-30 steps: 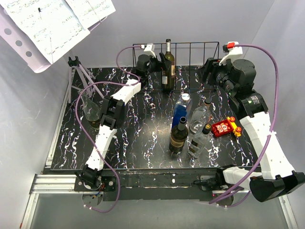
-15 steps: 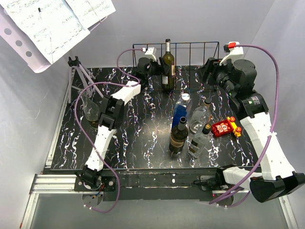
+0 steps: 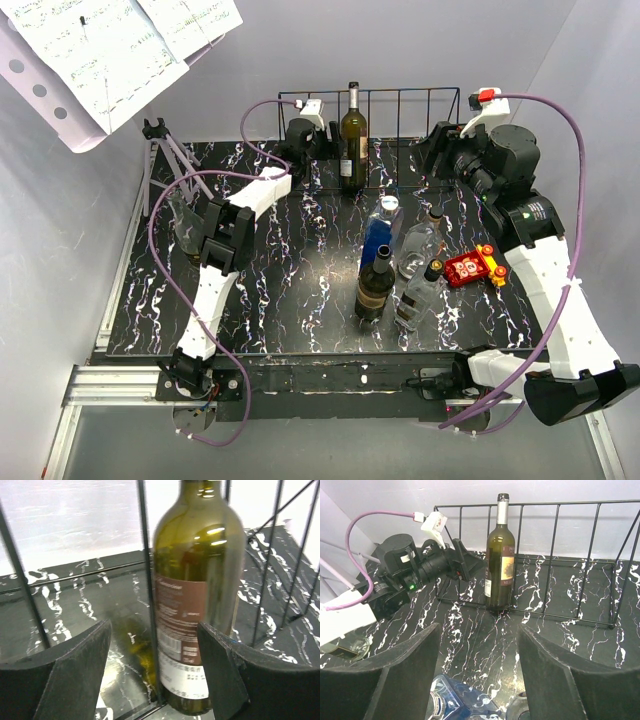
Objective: Take the wine bottle off the wine rack
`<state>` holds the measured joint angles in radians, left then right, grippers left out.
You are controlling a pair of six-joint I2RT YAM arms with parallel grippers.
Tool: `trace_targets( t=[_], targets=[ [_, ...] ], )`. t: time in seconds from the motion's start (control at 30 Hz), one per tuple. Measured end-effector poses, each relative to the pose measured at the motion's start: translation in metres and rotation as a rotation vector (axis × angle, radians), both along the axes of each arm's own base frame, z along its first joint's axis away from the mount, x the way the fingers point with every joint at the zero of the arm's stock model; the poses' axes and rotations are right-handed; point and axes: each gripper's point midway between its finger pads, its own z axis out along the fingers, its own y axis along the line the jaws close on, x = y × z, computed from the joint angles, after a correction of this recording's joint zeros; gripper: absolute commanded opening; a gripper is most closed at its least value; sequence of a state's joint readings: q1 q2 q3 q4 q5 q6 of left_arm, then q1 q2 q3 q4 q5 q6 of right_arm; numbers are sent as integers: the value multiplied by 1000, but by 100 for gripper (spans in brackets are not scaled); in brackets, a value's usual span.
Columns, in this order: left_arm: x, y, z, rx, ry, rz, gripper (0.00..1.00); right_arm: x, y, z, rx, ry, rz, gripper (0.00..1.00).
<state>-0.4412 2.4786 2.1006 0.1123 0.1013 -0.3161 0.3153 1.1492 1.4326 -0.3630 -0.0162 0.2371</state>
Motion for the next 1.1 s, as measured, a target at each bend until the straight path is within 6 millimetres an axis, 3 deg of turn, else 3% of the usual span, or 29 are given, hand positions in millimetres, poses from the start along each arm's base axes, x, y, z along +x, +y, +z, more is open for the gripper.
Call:
trace_targets(
  t=[0.2, 0.4, 0.67, 0.83, 1.1],
  targets=[
    [4, 26, -20, 68, 48, 88, 69, -2, 0, 2, 2, -6, 3, 70],
    [-3, 33, -35, 133, 82, 84, 69, -5, -1, 6, 6, -17, 4, 70],
    [-6, 50, -20, 227, 69, 129, 69, -9, 0, 9, 12, -27, 13, 69],
    [-4, 73, -28, 281, 102, 184, 67, -11, -1, 11, 17, -33, 13, 69],
    [0, 88, -31, 310, 119, 209, 53, -12, -1, 13, 21, -37, 13, 69]
  ],
)
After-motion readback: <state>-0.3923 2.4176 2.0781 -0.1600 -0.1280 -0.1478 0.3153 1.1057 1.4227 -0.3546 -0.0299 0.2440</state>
